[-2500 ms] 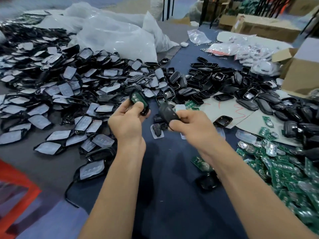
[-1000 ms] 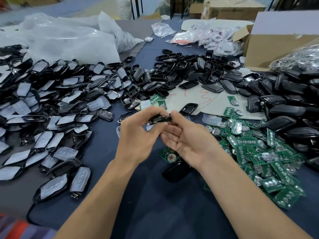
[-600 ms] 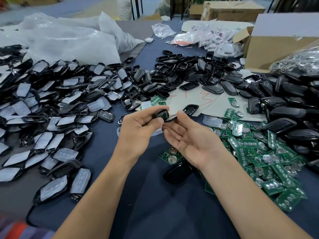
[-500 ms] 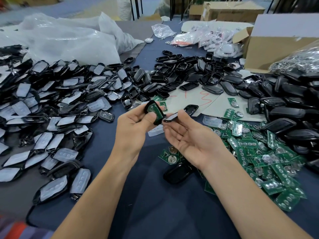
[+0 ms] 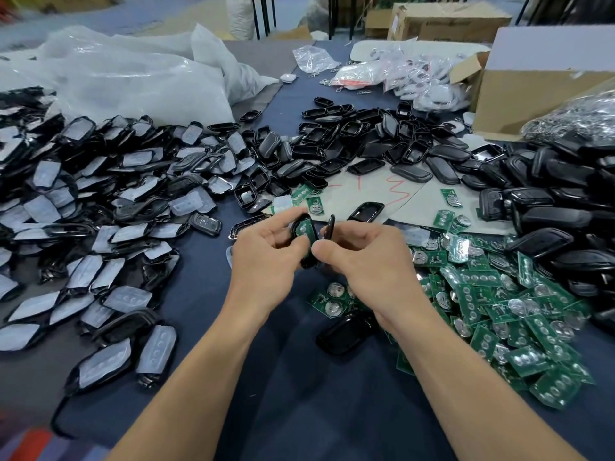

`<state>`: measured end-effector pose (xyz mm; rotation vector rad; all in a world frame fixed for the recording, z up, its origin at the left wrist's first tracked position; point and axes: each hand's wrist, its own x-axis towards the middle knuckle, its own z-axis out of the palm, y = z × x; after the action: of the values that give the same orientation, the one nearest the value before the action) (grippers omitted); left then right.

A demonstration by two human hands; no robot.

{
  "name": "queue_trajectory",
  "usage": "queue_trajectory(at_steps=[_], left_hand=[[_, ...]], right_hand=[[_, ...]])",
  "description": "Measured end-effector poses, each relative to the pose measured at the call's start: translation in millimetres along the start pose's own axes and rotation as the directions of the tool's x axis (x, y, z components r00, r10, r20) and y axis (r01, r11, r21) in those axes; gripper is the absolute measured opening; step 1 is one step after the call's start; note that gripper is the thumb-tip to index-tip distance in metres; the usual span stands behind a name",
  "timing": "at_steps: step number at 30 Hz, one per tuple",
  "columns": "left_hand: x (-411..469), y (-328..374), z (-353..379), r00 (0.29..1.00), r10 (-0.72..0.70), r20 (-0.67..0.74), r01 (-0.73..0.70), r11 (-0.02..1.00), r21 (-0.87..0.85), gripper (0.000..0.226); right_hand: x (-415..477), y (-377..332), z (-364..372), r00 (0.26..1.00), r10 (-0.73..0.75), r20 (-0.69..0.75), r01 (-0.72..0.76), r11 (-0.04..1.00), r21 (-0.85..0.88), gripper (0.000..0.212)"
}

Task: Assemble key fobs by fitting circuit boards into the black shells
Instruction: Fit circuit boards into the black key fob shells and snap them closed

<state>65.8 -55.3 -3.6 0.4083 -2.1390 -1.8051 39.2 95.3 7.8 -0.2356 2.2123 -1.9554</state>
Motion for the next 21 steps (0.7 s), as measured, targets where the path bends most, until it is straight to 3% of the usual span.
queue_trajectory(at_steps=[4,14,21], left_hand=[[-0.4,0.0,0.7,1.000,-0.010,0.008,0.010,1.000,0.024,0.043],[-0.7,8.9,2.2,0.988,-0.094,-0.123,0.083,0.993,-0.088,0.016],[1.2,6.8,1.2,0.982,-0.096,-0.164,0.071,0.986,-0.151,0.018]], right_hand=[[-0.2,0.6,0.0,1.000,-0.006,0.012,0.007,0.999,-0.041,0.024],[-3.7,-2.1,4.1,0.999,-0.022,0.029,0.022,1.000,0.000,0.022],[-0.8,-2.7,2.7,0.999,0.017,0.033,-0.024,0.972,0.235,0.014]])
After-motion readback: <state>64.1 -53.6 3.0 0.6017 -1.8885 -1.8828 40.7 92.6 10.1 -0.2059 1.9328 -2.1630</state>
